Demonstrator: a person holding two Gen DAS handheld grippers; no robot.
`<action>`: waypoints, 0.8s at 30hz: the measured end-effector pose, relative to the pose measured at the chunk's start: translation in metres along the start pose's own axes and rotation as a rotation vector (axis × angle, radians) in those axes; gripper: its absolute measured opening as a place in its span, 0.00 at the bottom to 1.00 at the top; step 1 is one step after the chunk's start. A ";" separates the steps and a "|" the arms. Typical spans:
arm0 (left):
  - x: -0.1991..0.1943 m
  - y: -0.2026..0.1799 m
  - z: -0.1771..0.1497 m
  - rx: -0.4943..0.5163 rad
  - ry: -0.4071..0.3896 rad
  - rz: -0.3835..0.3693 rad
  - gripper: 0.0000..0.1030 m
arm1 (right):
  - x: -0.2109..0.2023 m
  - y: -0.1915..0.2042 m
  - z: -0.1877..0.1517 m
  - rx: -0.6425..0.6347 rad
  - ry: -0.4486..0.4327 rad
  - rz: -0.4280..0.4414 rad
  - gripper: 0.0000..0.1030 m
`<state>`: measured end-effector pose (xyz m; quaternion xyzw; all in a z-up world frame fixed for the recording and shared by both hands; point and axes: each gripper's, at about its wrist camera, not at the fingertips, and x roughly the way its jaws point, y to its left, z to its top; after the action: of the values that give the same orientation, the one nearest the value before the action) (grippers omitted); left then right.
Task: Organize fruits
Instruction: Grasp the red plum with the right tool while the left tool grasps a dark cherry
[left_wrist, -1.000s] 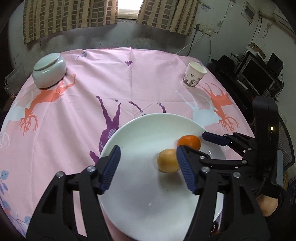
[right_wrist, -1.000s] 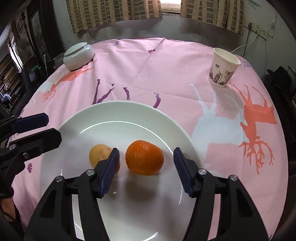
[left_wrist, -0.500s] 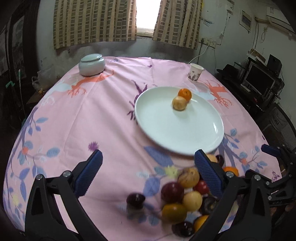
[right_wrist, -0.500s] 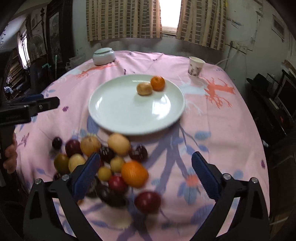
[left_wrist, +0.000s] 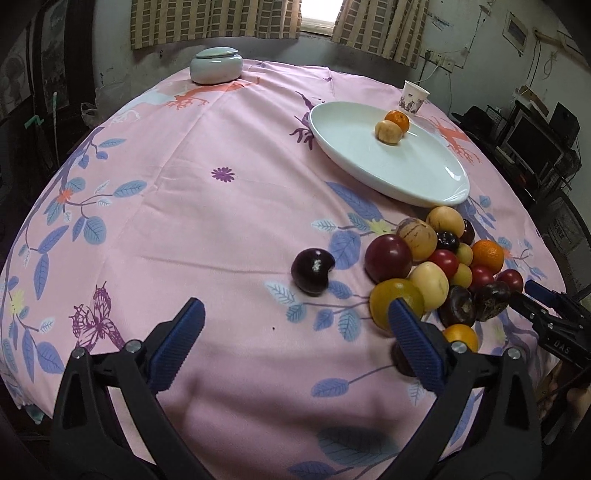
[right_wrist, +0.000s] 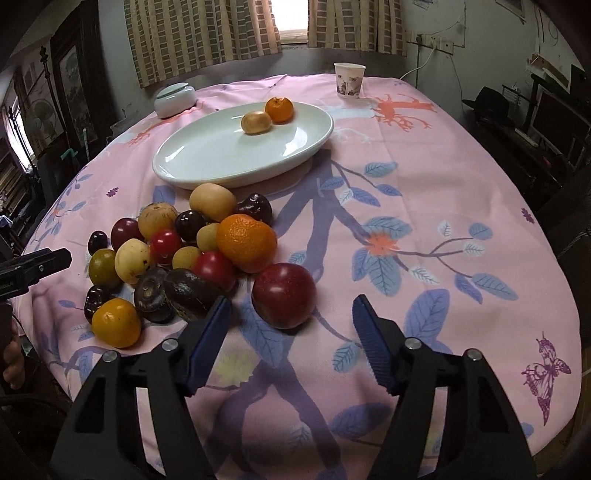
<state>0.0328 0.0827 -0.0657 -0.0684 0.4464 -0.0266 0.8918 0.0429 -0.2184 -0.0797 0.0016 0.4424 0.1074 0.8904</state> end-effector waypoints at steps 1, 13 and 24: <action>0.001 0.001 0.000 0.000 0.009 0.000 0.98 | 0.005 -0.001 0.002 0.003 0.006 0.010 0.59; 0.027 0.011 0.000 -0.011 0.075 0.054 0.98 | -0.001 0.000 0.006 0.026 -0.009 0.096 0.38; 0.047 -0.005 0.015 0.031 0.056 0.079 0.53 | -0.001 -0.004 -0.003 0.057 0.011 0.119 0.38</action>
<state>0.0730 0.0745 -0.0933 -0.0362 0.4729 -0.0004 0.8804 0.0407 -0.2226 -0.0813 0.0525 0.4494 0.1477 0.8795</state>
